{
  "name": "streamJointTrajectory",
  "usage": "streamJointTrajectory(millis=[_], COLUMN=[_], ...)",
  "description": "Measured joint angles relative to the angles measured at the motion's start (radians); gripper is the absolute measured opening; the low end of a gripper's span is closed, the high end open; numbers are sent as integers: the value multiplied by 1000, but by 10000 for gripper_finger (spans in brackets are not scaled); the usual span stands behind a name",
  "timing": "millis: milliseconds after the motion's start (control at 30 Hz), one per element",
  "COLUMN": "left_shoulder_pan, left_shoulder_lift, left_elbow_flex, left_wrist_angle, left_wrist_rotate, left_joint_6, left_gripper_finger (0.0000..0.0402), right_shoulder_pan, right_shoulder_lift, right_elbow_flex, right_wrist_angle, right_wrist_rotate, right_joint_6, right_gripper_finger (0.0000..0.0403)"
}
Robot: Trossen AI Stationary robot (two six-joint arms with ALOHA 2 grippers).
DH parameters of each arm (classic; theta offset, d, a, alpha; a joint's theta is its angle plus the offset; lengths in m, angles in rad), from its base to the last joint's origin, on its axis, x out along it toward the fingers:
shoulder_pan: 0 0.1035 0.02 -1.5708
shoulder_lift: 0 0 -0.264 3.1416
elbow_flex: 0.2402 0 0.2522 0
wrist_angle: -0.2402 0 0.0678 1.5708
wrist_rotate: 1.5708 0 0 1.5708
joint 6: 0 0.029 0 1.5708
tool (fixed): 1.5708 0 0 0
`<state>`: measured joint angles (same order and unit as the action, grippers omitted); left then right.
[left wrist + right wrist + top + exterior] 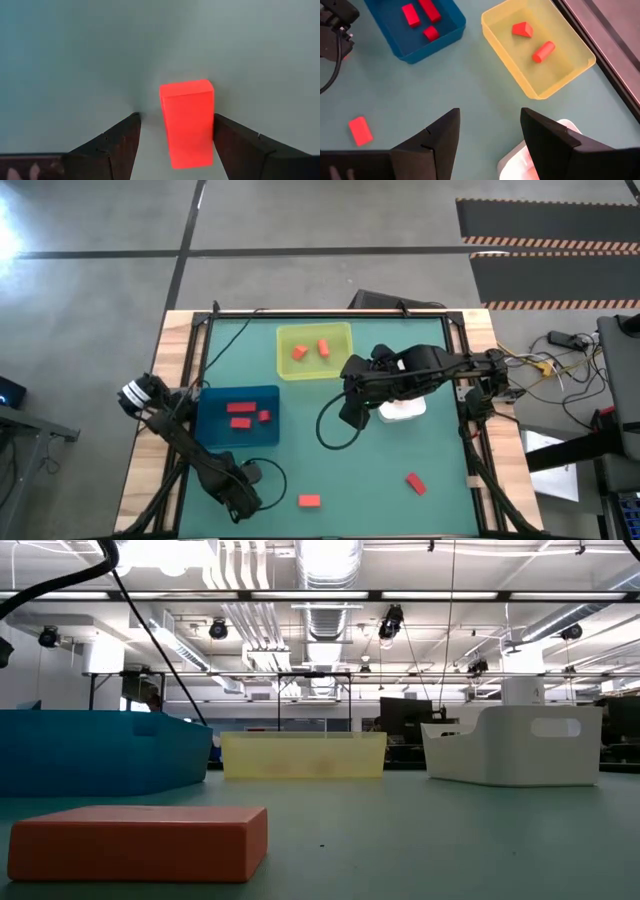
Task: Sort & place blocks by color
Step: Put the orange block into the yellow bin
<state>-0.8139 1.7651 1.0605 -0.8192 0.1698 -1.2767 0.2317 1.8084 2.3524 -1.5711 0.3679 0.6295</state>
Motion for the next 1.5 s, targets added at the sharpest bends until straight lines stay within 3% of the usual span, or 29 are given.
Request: streamJointTrajectory(millis=[233,633,867,1133,1300,1500], left_shoulder_pan=[0,0,-1,-1,7,62], left_shoulder_lift=[8,7,-20,-159,-267,-350], left_elbow_flex=[-5,-11,-7,49,93,183], left_wrist_angle=[2,0,-3,-1,-5,-4], left_wrist_rotate=[-7,-11,-24,-33,-109,-326], left_joint_6=[0,0,-1,0,-1,70], left_gripper_finger=[212,112,112,112,112,112], right_shoulder_pan=[0,7,53,152,208,254], right_shoulder_lift=[0,1,-8,-82,-128,-146], right_elbow_flex=[0,0,0,0,0,0], right_wrist_angle=[0,0,0,0,13,57], right_wrist_rotate=[0,0,24,52,63,164], right_joint_6=[5,6,6,-25,-64,-92], right_gripper_finger=[201,201,201,201,201,201])
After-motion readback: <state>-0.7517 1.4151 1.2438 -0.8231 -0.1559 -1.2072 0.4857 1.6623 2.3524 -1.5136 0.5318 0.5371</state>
